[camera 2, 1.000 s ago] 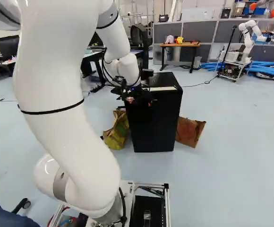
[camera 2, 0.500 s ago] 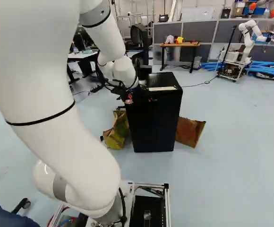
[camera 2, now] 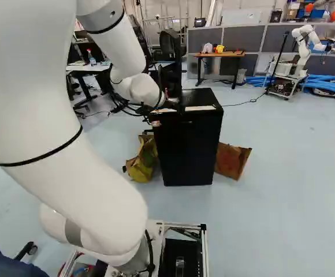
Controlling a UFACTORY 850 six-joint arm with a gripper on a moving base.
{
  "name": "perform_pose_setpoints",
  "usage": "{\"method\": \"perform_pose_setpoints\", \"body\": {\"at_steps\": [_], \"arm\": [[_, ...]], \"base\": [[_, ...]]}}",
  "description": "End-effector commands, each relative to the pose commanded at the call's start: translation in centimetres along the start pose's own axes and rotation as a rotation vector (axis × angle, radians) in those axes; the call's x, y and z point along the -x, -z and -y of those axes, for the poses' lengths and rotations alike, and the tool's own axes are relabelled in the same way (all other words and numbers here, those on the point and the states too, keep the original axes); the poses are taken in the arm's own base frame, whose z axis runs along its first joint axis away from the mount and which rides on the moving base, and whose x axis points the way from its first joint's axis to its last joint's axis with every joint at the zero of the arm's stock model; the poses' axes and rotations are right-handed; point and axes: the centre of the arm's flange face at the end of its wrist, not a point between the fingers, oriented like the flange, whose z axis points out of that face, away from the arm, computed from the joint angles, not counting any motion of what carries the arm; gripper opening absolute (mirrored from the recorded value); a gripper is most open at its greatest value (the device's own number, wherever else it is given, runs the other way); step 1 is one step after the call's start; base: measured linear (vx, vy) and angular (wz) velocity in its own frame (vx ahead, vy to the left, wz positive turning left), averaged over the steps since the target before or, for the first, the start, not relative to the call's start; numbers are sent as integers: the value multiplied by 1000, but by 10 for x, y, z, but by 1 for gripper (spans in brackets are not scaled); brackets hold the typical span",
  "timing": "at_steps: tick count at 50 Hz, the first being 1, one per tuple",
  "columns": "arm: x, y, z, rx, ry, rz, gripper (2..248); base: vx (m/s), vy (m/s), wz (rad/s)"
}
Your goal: Grab a drink from the fridge
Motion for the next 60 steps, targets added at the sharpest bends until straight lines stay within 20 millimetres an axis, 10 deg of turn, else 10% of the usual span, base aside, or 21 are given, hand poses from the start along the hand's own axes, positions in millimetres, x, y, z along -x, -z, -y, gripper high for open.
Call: {"method": "perform_pose_setpoints", "body": {"at_steps": [60], "arm": [[-5,-29,19,-66,81,-422,247]], "base": [[0,0,0]]}}
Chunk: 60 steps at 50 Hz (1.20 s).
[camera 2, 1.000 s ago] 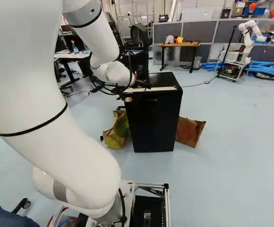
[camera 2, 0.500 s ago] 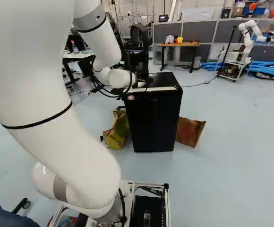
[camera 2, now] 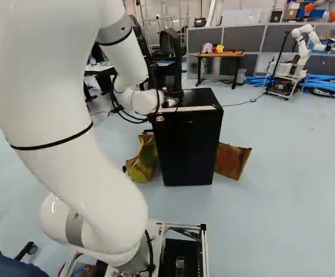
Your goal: Grab a drink from the fridge
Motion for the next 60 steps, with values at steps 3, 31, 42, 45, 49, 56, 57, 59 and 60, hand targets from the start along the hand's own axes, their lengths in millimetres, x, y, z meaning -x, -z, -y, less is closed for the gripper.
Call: {"method": "perform_pose_setpoints", "body": {"at_steps": [3,31,42,45,49,56,57,59,60], "arm": [[2,-1,3,-13,9,-4,247],[21,-22,20,-119,80,-41,247],[27,-36,24,-151,98,-57,247],[30,-40,25,-153,98,-55,247],[33,-45,25,-153,98,-49,247],[40,-55,25,-154,97,-38,247],[41,-57,26,-154,97,-37,247],[43,-60,26,-154,97,-34,247],[43,-61,26,-155,97,-33,247]], "base": [[0,0,0],[0,0,0],[0,0,0],[0,0,0],[0,0,0],[0,0,0],[0,0,0],[0,0,0],[0,0,0]]}}
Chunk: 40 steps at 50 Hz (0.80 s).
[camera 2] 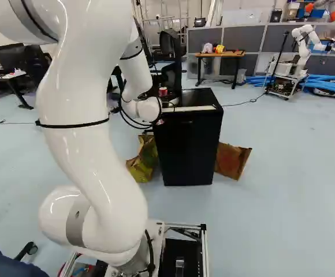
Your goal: Grab a drink from the fridge
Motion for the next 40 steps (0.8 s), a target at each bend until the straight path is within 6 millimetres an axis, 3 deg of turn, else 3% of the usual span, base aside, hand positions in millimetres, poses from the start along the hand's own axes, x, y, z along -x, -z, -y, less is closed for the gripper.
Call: {"method": "perform_pose_setpoints", "body": {"at_steps": [12,40], "arm": [[12,-20,-1,-2,-2,14,247],[9,-60,-5,-1,2,-13,247]], "base": [[0,0,0],[0,0,0]]}}
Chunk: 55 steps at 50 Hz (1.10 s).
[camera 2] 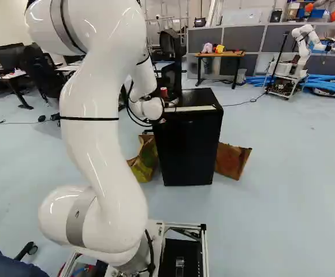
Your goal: Grab a drink from the fridge
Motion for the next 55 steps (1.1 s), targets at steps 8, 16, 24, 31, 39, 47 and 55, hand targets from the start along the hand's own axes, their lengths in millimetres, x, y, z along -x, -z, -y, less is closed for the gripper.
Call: {"method": "perform_pose_setpoints", "body": {"at_steps": [8,16,24,31,39,47,55], "arm": [[0,-9,-1,4,-2,-7,247],[0,-16,-4,23,-14,-9,247],[0,-21,-7,49,-32,-5,247],[1,-23,-8,72,-49,5,247],[2,-24,-7,84,-60,16,247],[2,-24,-7,84,-60,16,247],[2,-24,-7,84,-92,15,247]], "base": [[0,0,0],[0,0,0],[0,0,0],[0,0,0],[0,0,0],[0,0,0],[0,0,0]]}}
